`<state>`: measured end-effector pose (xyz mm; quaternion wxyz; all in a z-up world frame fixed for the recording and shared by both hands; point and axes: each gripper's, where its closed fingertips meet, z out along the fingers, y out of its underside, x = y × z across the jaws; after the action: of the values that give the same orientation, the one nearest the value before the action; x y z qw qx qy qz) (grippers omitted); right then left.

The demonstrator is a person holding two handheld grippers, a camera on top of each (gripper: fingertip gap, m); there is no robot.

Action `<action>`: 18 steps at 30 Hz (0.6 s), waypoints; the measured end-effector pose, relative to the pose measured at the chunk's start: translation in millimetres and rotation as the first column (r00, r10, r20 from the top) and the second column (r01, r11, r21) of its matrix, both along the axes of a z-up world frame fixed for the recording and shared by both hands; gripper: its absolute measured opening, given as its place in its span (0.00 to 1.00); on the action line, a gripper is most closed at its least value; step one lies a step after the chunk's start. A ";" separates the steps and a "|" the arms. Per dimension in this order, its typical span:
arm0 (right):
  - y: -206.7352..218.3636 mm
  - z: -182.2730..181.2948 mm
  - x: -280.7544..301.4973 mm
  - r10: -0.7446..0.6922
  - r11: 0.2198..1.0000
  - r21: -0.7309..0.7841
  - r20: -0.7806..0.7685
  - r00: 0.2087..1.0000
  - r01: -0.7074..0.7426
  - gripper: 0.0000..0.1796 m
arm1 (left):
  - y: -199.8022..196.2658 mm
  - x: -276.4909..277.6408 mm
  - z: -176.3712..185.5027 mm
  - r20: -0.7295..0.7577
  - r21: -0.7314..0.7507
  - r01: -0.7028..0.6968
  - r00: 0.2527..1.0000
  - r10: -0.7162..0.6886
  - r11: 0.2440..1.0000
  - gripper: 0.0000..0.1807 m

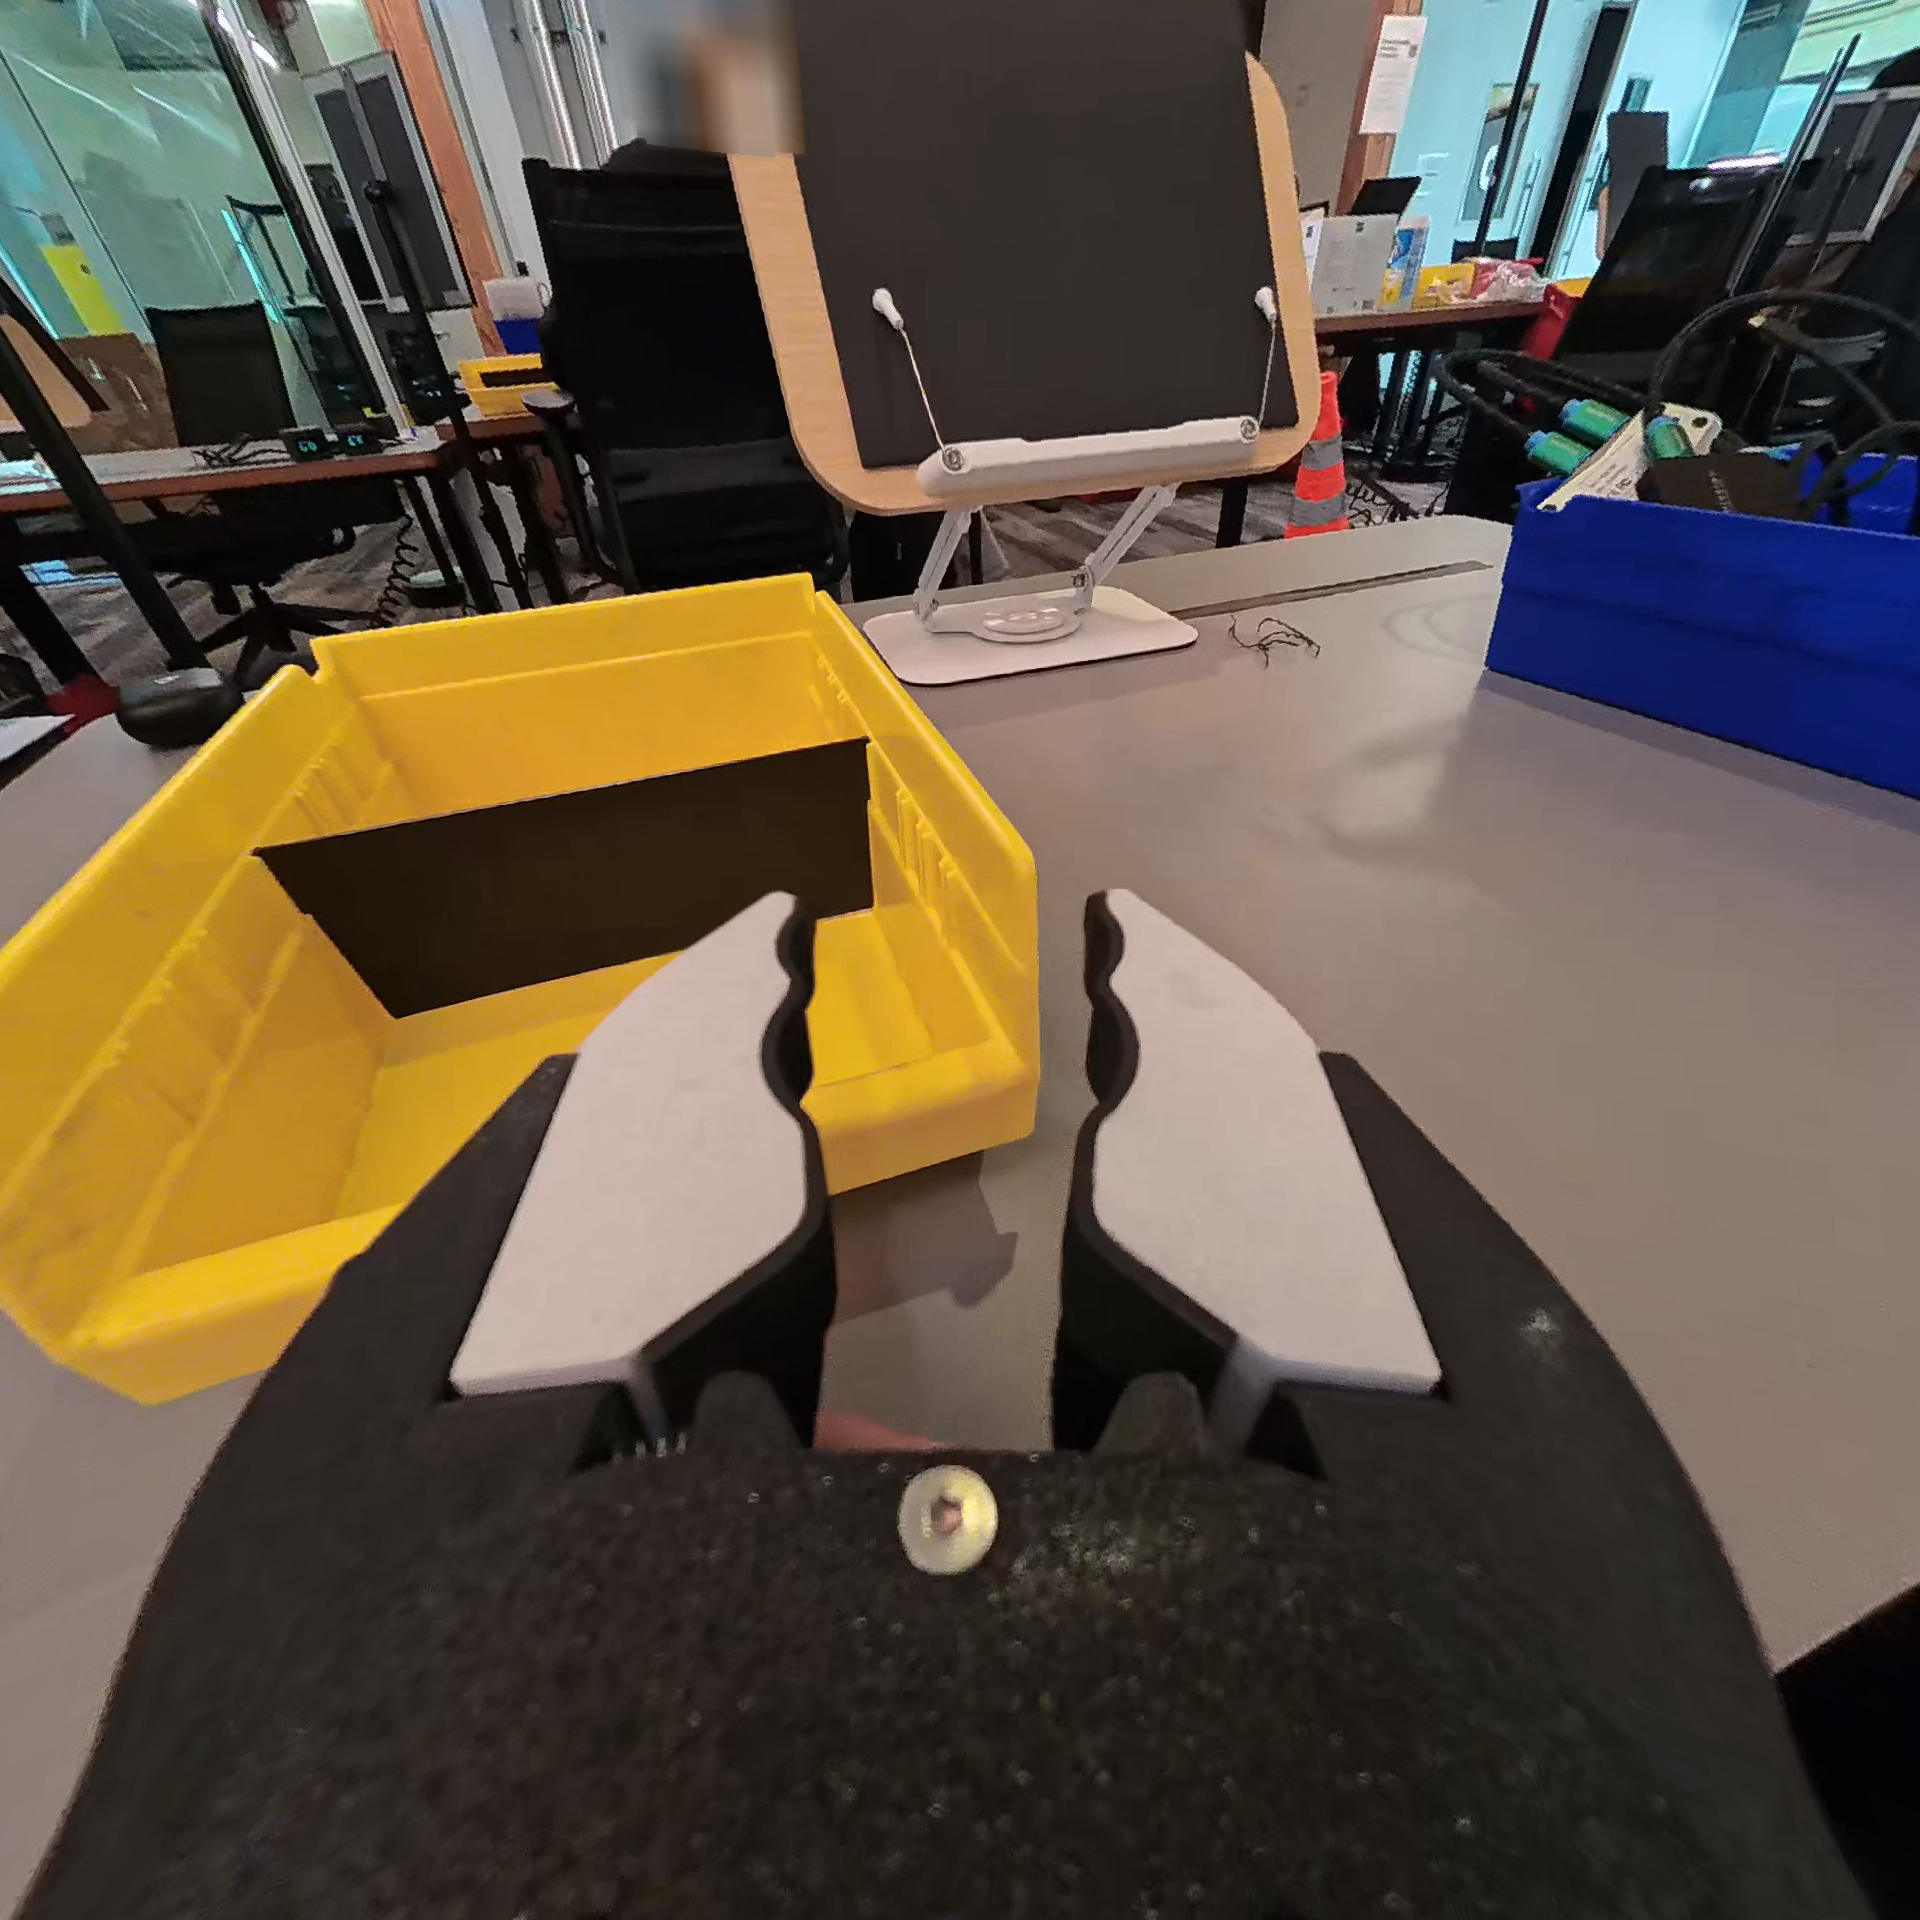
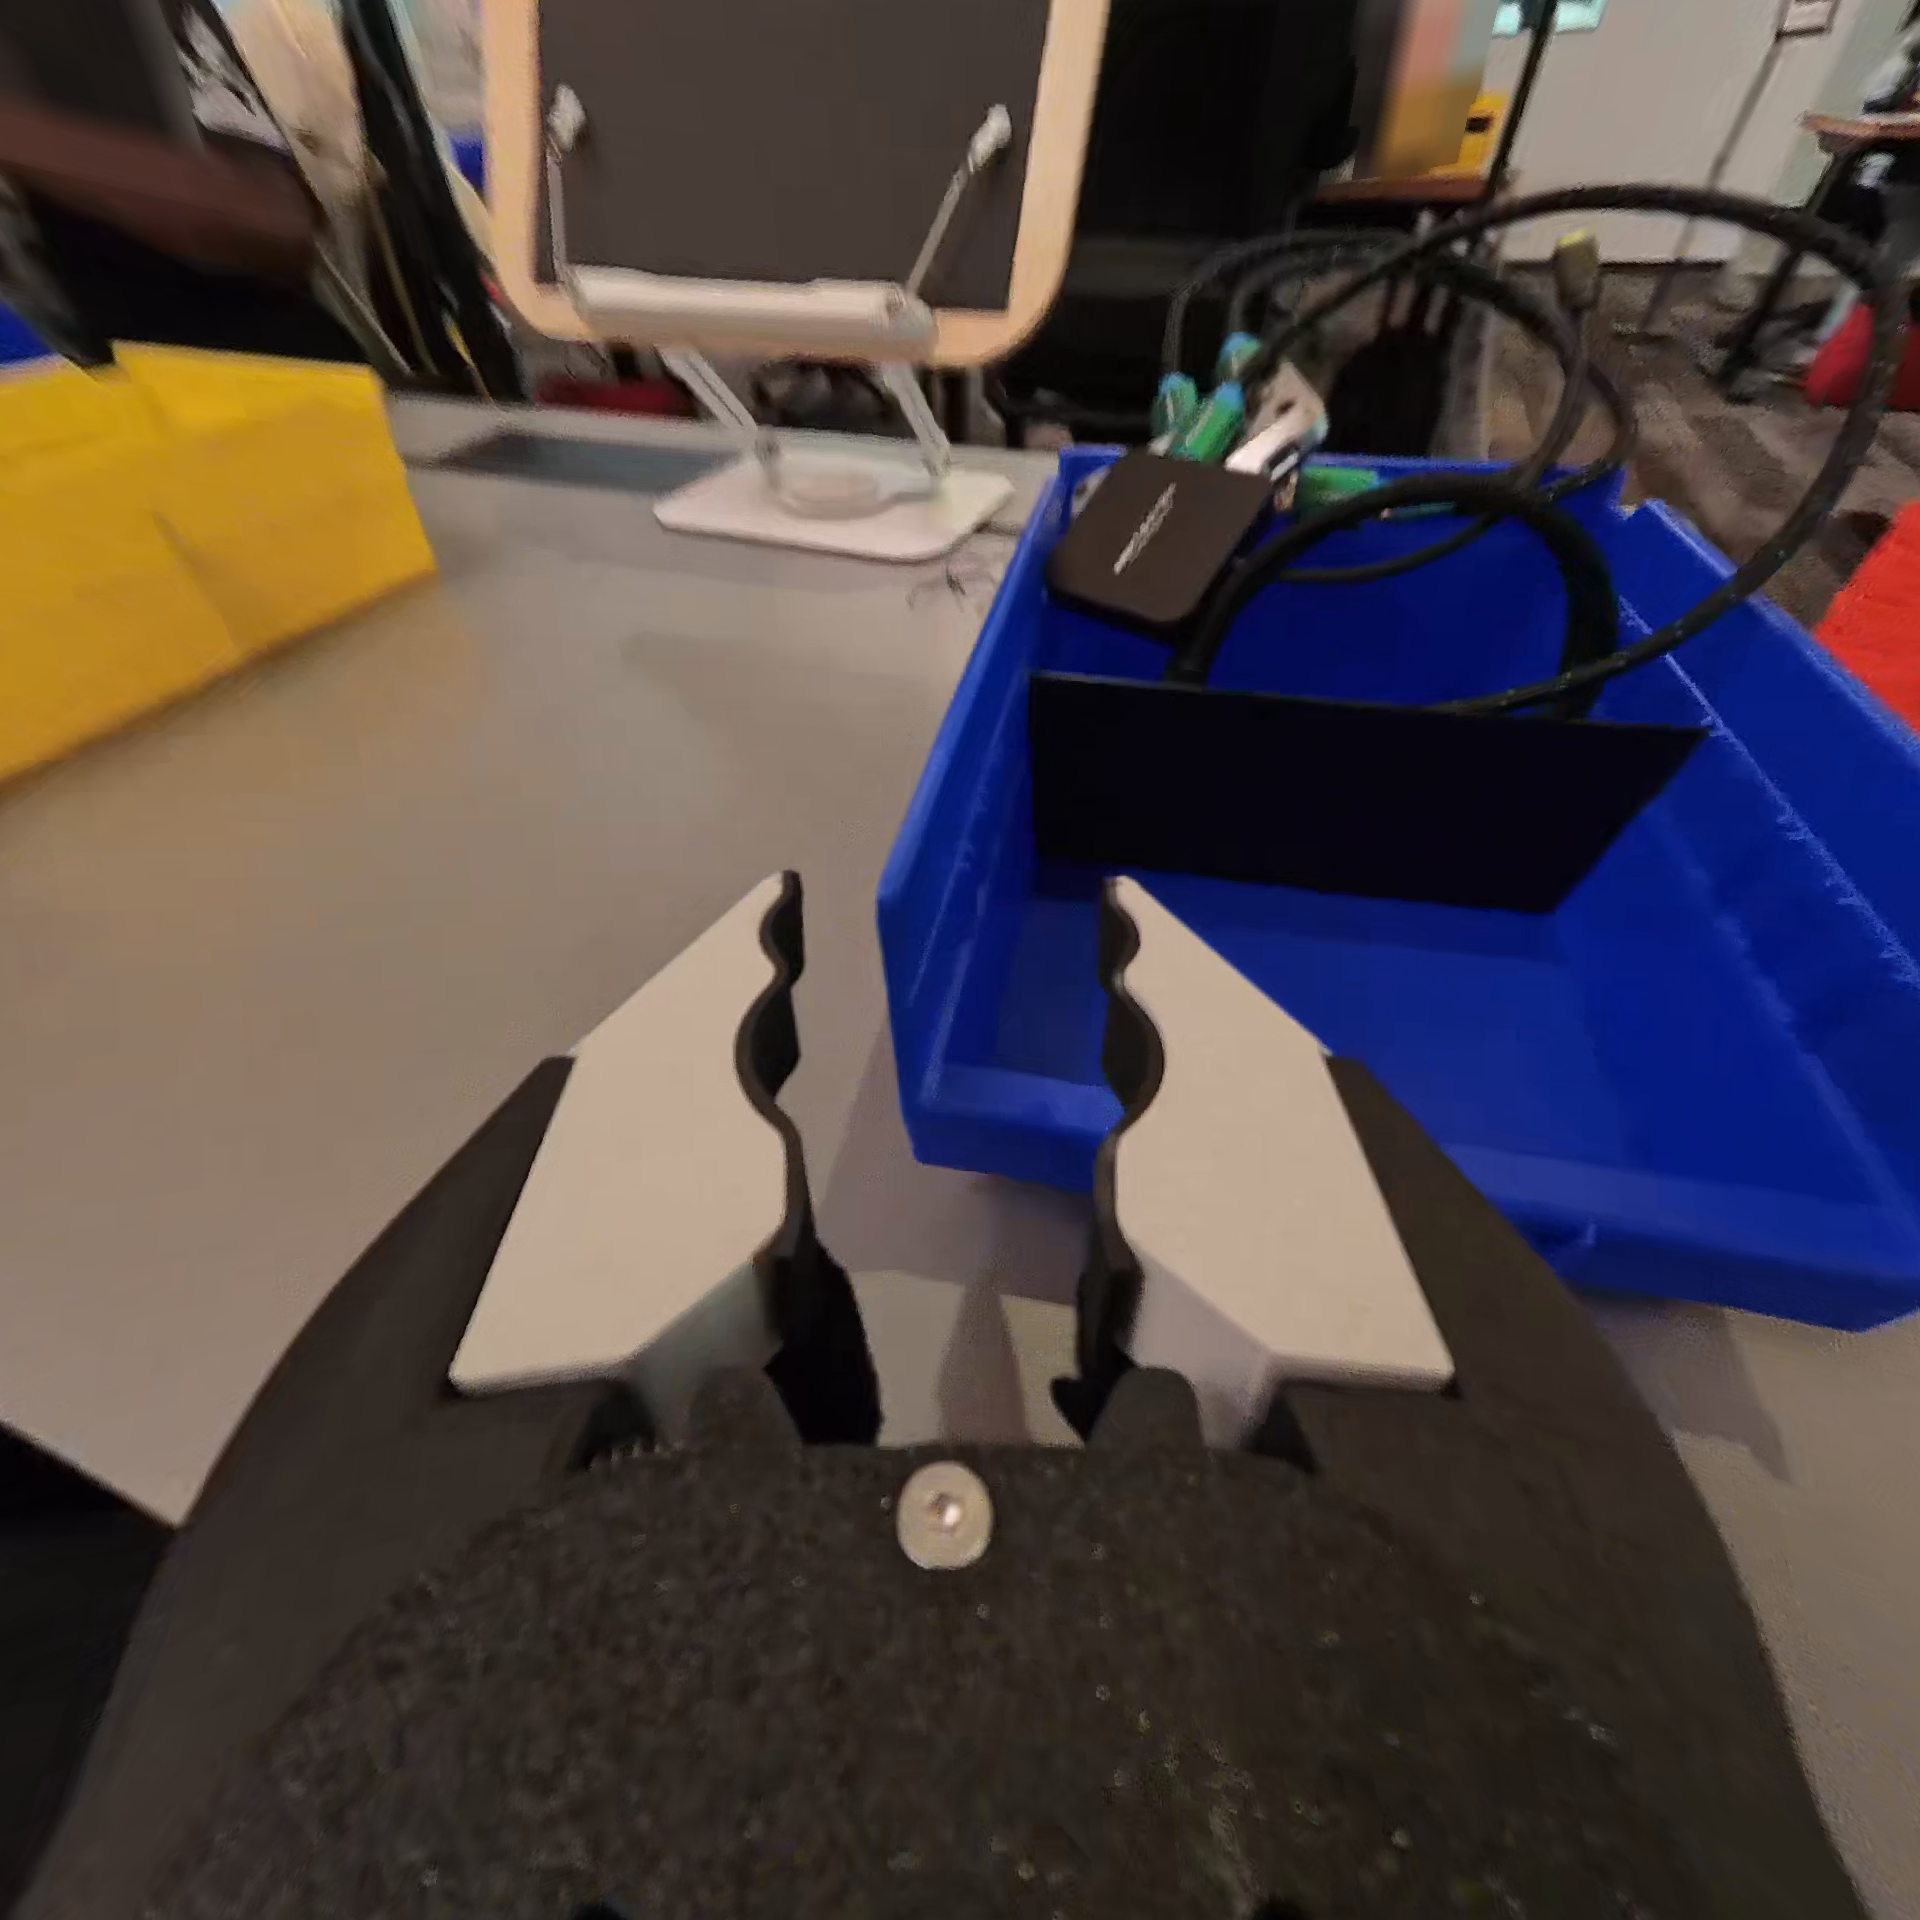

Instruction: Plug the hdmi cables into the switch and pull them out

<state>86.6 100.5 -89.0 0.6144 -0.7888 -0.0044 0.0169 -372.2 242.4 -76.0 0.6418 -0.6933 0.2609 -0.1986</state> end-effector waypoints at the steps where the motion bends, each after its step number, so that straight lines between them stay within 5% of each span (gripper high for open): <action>1: 3.7 -5.8 -2.4 -0.028 0.999 -0.032 0.042 0.999 0.029 0.32 | -1.0 0.1 -0.6 -0.006 0.002 -0.001 1.000 0.001 1.000 0.28; 4: 15.9 -22.9 -16.3 -0.013 0.993 -0.112 0.128 0.992 0.028 0.30 | -2.0 -2.1 -4.2 -0.034 -0.003 -0.023 0.999 0.023 1.000 0.31; 11: 30.2 -30.7 -58.9 0.026 0.982 -0.189 0.063 0.998 -0.014 0.26 | -5.7 -3.8 -13.4 -0.108 -0.035 -0.069 0.992 0.065 0.997 0.44; 15: 29.2 -23.5 -117.4 0.168 0.972 -0.175 0.040 0.985 -0.158 0.24 | -21.6 21.2 -17.2 -0.132 -0.027 0.014 0.991 -0.017 1.000 0.45; 18: 22.0 11.2 -128.4 0.117 0.991 -0.073 0.110 0.987 -0.109 0.25 | -49.0 57.8 -16.0 -0.089 -0.063 0.129 0.987 -0.135 0.990 0.40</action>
<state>-41.7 122.5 -77.8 0.5844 -0.8071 -0.0837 0.0070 -314.4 193.4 -92.0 0.5944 -0.7009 0.3302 -0.2154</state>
